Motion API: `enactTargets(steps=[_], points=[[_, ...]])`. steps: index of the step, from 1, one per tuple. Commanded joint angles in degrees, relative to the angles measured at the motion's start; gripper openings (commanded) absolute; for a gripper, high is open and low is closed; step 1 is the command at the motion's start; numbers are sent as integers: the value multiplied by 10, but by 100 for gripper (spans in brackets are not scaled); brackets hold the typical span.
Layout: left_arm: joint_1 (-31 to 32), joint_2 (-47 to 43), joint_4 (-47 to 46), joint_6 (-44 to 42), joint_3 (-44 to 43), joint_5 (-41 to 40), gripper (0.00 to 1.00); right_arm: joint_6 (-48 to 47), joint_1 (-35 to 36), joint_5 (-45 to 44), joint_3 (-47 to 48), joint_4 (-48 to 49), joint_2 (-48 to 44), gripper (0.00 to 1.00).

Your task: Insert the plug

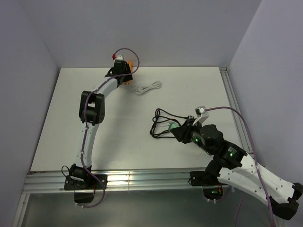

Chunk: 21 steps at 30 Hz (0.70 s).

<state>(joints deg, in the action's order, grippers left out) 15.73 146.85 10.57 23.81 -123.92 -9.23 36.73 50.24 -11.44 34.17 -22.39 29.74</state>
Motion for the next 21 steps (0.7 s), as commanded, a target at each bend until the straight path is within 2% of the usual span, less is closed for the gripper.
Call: enactTargets(steps=[1,4,5,7,8,9,13,14,15,18,19,21], points=[[0,-14,24,28,6,-30,68,-4,-5,-2,5,7,-7,0],[0,-21,2,26,24,-19,54,-4,-5,-6,5,2,-13,0],[0,-21,5,31,22,-23,43,-3,-4,-7,4,1,-17,0],[0,-21,11,38,18,-38,28,-3,-4,-11,4,-5,-22,0],[-1,-24,19,46,17,-58,9,-2,-4,-12,4,-6,-24,0],[0,-27,25,49,18,-74,1,-1,-5,-11,4,-9,-26,0],[3,-74,79,62,46,-173,0,2,-4,-11,5,-14,-31,0],[4,-82,101,71,45,-237,0,3,-4,-9,4,-13,-31,0],[10,-95,167,76,37,-266,0,4,-5,-6,2,-11,-31,0],[32,-121,259,109,38,-380,0,9,-5,10,-4,-2,-31,0],[39,-127,313,120,42,-395,0,11,-4,12,-6,0,-30,0],[57,-135,356,149,50,-417,0,16,-4,24,-9,0,-31,0]])
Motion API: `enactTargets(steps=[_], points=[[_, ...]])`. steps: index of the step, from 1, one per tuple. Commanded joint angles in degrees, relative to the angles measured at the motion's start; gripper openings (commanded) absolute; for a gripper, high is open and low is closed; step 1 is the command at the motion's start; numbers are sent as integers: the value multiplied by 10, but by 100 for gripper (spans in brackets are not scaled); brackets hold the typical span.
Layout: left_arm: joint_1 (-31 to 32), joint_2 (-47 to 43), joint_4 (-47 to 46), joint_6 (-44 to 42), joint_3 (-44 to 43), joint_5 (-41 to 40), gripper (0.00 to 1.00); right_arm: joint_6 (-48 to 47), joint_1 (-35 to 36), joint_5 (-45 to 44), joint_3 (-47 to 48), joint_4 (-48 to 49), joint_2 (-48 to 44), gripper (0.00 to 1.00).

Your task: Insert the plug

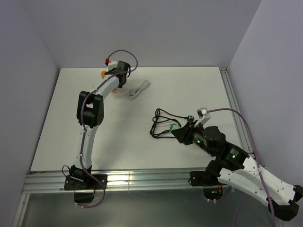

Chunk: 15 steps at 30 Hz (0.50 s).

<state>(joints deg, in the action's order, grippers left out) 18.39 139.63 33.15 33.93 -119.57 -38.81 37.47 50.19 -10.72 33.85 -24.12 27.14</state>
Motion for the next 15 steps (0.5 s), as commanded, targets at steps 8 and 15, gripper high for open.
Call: enactTargets(steps=[8,15], points=[[133,22,356,61,-27,-224,0,21,-4,21,-15,0,-37,0],[146,100,378,21,-26,-268,0,28,-4,18,-15,-18,-59,0]])
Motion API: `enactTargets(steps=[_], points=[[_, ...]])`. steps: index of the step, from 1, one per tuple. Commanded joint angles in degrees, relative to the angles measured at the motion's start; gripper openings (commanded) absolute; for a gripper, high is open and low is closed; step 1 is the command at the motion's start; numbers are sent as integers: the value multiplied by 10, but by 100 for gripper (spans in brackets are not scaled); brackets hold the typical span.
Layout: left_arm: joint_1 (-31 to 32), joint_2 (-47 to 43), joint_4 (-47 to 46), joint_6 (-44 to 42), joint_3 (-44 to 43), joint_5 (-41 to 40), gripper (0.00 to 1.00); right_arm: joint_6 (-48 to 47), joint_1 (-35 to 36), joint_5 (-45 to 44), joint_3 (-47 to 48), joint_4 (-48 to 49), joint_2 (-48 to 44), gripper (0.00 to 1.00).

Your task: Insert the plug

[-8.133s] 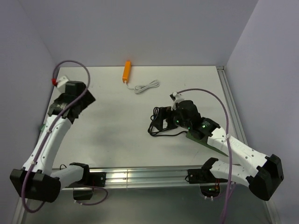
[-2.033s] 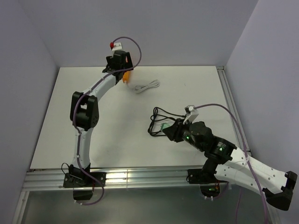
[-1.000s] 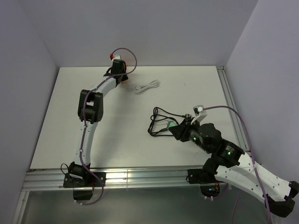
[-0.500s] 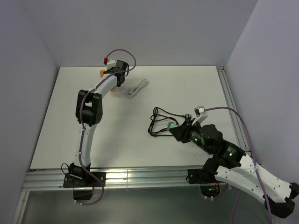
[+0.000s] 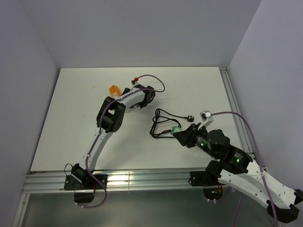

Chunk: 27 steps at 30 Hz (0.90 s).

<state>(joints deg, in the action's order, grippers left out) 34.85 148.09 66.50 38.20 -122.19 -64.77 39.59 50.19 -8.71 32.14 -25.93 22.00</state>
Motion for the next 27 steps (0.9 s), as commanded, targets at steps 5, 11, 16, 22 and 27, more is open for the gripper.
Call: enactTargets(steps=[5,11,16,22,27], points=[[8,11,-22,-96,56,12,0,9,-4,-2,1,-3,-9,0],[57,-6,-21,-82,92,24,32,7,-4,-4,2,3,-6,0],[67,-45,-15,-35,117,17,59,7,-4,-3,3,4,-6,0],[68,-138,-51,-29,149,24,80,6,-4,-3,5,-6,-6,0],[69,-199,-74,-40,151,54,82,5,-4,-7,7,-10,-13,0]])
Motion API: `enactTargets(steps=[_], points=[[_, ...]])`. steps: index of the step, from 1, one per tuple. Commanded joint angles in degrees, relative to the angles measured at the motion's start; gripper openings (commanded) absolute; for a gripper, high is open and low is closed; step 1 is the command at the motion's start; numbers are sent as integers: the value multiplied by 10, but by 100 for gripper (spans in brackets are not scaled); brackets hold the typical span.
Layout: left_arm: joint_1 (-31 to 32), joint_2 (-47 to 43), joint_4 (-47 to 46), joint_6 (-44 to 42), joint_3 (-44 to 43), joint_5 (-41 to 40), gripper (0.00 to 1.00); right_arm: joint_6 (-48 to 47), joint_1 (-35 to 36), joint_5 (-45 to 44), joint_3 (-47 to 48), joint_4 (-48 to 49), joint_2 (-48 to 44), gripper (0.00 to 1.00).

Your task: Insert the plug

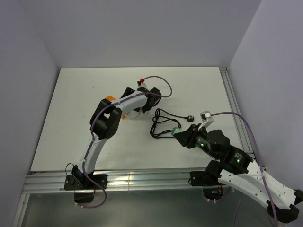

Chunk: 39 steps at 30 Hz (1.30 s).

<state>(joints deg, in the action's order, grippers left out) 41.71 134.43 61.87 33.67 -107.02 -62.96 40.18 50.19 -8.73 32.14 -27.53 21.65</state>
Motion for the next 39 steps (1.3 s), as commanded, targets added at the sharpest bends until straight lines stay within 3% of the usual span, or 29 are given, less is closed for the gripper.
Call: enactTargets(steps=[1,6,11,15,21,27,35,37,39], points=[[0,-67,-30,5,0,41,82,0,-4,-6,8,5,-9,0],[-6,-111,-45,16,28,71,83,-2,-4,-2,8,5,-6,0],[-44,-188,-54,84,98,107,82,-6,-4,3,8,5,0,0],[-85,-258,-118,81,170,238,82,-9,-4,4,6,8,-1,0],[-146,-317,-129,173,231,322,81,-12,-4,8,10,16,9,0],[-196,-253,-96,206,185,417,81,-9,-4,15,8,23,12,0],[-225,-201,-151,220,187,478,83,-5,-4,-2,8,-5,-14,0],[-234,-188,-159,224,190,490,81,-6,-4,-5,7,-9,-20,0],[-240,-183,-156,229,187,485,71,-5,-4,-6,6,-9,-23,0]])
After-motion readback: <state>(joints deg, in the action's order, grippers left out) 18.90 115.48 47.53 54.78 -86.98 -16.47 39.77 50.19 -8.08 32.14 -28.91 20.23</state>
